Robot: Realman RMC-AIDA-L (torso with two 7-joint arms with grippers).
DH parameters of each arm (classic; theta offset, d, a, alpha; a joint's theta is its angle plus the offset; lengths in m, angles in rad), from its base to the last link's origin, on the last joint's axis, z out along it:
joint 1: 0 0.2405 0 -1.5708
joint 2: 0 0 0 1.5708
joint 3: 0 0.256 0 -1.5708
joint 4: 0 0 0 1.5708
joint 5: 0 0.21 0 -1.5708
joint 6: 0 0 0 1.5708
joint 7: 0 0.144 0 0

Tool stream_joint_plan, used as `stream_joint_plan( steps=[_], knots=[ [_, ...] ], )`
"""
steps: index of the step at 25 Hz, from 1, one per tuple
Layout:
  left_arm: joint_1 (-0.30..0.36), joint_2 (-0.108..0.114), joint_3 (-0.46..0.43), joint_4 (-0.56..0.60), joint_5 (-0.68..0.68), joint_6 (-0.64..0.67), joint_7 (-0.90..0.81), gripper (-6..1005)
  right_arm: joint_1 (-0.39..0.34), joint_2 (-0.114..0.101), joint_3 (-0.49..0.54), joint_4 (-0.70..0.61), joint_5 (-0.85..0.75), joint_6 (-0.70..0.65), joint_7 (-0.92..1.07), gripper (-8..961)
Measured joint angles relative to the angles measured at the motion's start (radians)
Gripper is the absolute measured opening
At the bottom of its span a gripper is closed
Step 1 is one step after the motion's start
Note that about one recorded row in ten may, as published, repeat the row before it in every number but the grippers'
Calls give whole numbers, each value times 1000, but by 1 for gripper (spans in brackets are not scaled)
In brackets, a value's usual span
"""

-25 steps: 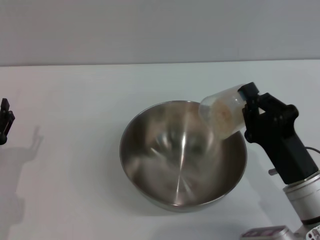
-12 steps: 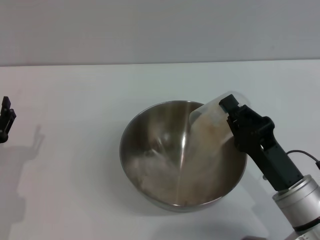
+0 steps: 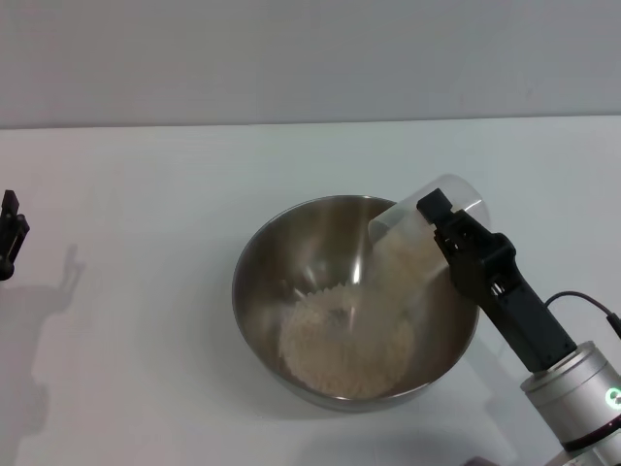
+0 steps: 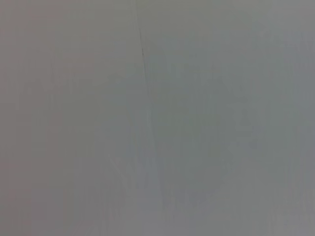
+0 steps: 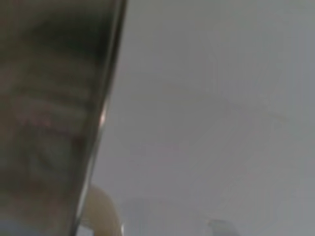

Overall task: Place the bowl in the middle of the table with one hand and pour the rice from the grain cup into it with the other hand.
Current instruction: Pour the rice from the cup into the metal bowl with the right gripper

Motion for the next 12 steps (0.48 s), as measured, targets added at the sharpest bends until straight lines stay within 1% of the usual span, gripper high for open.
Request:
stream_joint_plan(
  steps=[12],
  knots=[
    [2, 0, 0, -1, 0, 0, 0, 834, -5, 1, 0, 15, -13, 13, -30, 9]
  ],
)
